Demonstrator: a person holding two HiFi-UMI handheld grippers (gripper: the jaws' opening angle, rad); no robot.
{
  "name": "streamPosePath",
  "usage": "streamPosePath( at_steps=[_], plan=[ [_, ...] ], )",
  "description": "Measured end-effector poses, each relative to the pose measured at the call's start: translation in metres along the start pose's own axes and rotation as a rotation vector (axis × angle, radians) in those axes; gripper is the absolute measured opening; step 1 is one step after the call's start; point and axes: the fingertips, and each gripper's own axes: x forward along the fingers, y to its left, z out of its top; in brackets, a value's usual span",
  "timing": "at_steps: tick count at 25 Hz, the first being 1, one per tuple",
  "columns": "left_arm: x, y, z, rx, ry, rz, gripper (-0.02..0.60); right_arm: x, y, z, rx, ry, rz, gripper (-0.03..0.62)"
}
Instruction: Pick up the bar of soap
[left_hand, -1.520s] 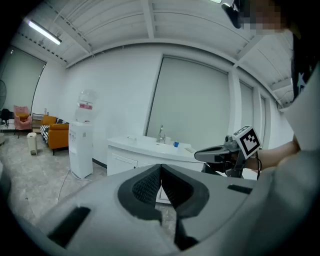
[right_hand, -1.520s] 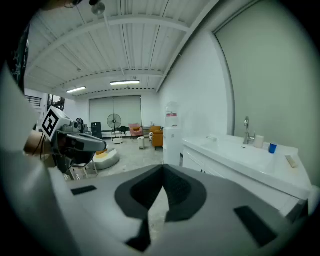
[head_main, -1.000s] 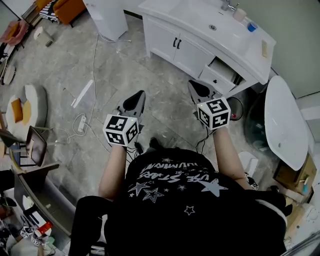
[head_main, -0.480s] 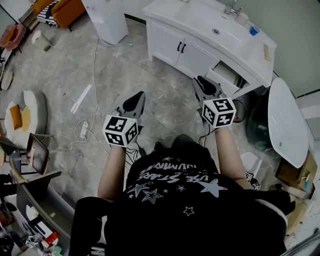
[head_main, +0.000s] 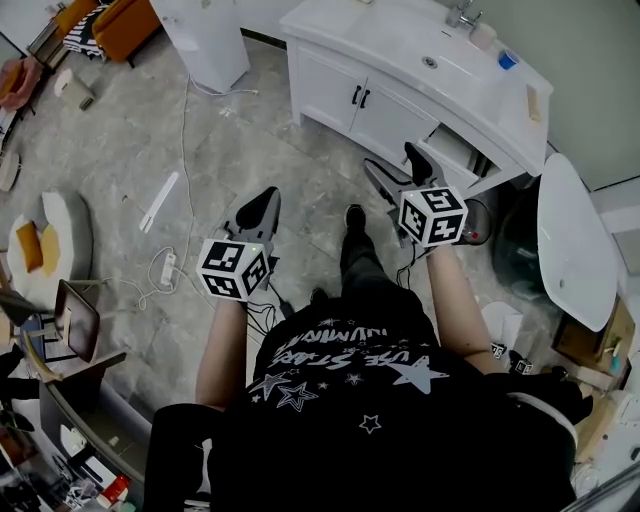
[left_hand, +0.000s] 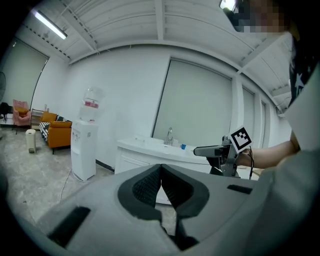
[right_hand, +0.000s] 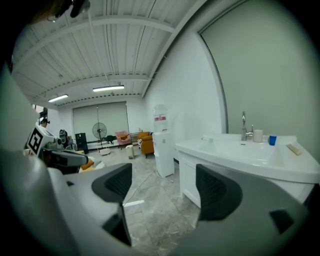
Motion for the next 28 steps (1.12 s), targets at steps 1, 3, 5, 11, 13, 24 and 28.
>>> streamPosePath(
  at_steps=[1, 3, 5, 11, 13, 24, 28],
  plan=[
    [0.004, 0.003, 0.001, 0.000, -0.002, 0.004, 0.010, 0.005, -0.004, 0.001, 0.001, -0.002, -0.002, 0.405],
    [0.014, 0.010, 0.004, 0.001, -0.003, 0.012, 0.011, 0.017, -0.011, 0.004, 0.006, -0.005, 0.001, 0.417],
    [0.027, 0.018, 0.007, 0.000, 0.002, 0.021, 0.011, 0.030, -0.021, 0.007, 0.012, -0.003, 0.006, 0.425],
    [0.078, 0.042, 0.024, 0.011, 0.012, 0.033, 0.011, 0.074, -0.065, 0.021, 0.044, -0.007, 0.000, 0.428],
    [0.098, 0.050, 0.031, 0.009, 0.014, 0.044, 0.010, 0.089, -0.083, 0.026, 0.051, -0.003, 0.004, 0.428],
    [0.231, 0.080, 0.083, 0.012, 0.016, 0.080, 0.011, 0.184, -0.196, 0.077, 0.086, 0.000, 0.040, 0.423],
    [0.277, 0.088, 0.101, 0.027, 0.010, 0.088, 0.011, 0.218, -0.232, 0.092, 0.092, -0.003, 0.061, 0.417]
  ],
)
